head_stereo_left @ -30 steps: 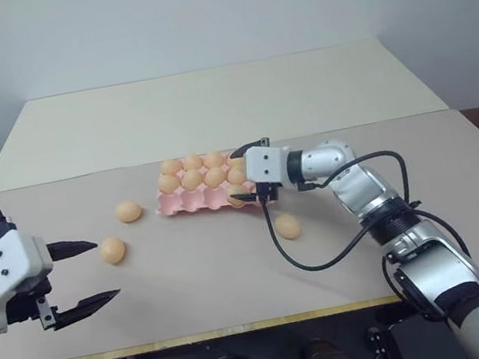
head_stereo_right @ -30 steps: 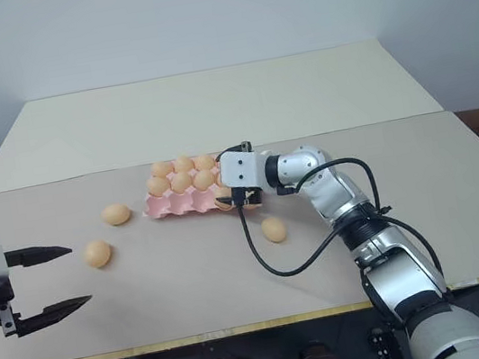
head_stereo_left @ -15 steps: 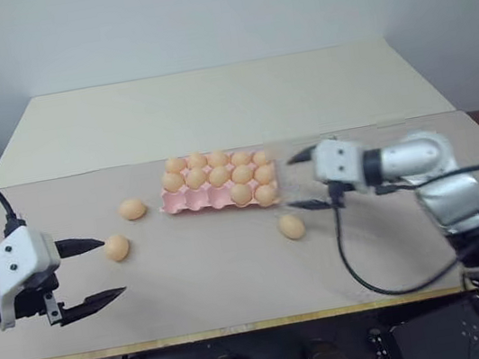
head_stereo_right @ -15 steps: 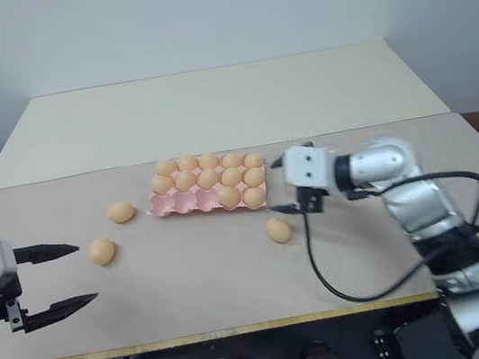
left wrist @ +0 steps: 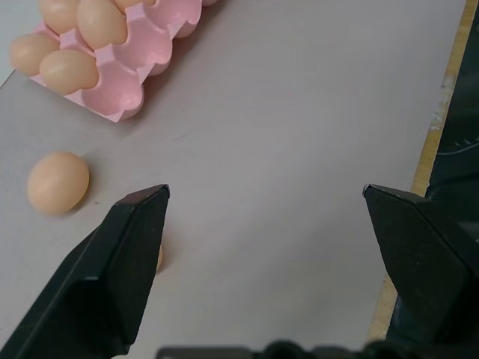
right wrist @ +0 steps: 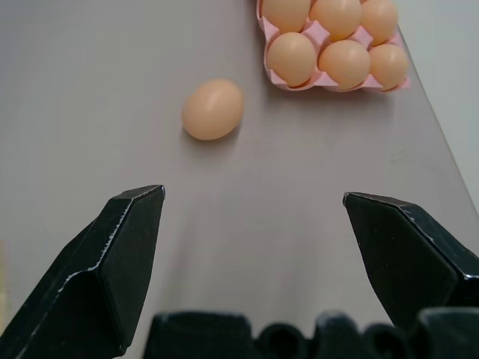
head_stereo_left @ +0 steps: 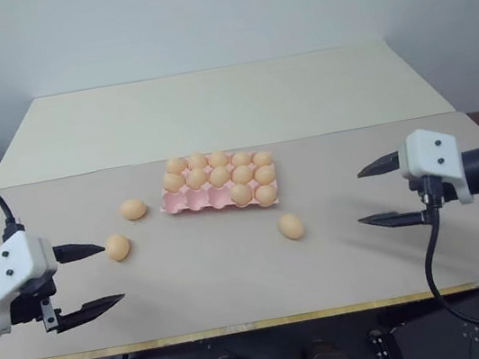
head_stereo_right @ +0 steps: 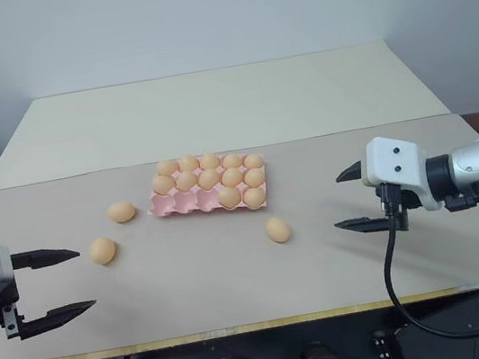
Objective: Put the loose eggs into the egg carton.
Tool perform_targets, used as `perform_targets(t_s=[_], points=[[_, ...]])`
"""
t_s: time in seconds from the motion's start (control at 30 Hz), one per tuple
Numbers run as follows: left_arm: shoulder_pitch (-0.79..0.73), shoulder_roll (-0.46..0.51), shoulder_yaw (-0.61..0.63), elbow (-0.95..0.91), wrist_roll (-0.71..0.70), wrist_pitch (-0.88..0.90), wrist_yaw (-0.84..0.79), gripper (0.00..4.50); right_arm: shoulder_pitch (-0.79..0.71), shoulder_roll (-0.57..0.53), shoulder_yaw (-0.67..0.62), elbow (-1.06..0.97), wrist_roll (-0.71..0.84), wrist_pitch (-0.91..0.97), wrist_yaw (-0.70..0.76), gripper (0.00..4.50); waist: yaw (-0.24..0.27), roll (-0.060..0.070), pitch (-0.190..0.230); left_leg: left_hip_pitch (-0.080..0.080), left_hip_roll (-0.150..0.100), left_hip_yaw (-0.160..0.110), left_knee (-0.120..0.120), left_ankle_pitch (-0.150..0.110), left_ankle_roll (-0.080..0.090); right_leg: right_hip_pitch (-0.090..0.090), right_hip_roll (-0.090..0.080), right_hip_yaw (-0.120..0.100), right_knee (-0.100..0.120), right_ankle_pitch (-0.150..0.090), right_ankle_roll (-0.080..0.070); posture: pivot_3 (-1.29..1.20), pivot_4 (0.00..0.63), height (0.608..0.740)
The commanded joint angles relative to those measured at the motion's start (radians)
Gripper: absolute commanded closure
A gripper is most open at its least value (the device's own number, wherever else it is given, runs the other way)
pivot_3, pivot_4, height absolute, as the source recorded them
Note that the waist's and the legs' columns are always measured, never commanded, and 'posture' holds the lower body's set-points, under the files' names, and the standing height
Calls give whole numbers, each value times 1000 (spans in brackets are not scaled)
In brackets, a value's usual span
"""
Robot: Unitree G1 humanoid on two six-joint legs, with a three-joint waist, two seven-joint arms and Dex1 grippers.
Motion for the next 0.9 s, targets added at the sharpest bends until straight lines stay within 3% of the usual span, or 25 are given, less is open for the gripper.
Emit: perform_targets(t_s=[0.03,0.33,0.63,0.87,0.9], points=[[-21,-10,6,-28,-16,-15,25,0,-32,25,31,-49,18,43,-58,51,0,0,0,0,0,0,0,0,0,0,0,0,0,0,0,0,150,740],[-29,-20,-34,-69,-27,-4,51,0,-179,215,293,-52,-75,191,-255,51,1,-2,-1,-2,0,0,0,0,0,-2,0,0,0,0,0,0,150,740],[-25,-23,-42,-85,-31,4,70,0,-174,332,437,5,-179,165,-357,51,5,-3,-2,-3,0,-1,1,0,0,-1,0,-1,0,1,1,0,150,740],[40,-22,17,-88,-24,-7,31,0,-154,376,470,65,-230,125,-386,51,3,-4,-2,-3,0,-1,1,0,0,-2,0,-1,0,1,1,0,150,740],[44,-22,19,-84,-21,-11,29,0,-152,376,472,67,-235,119,-383,219,4,-4,-2,-3,0,-1,1,0,0,-2,0,-1,0,1,1,0,150,740]])
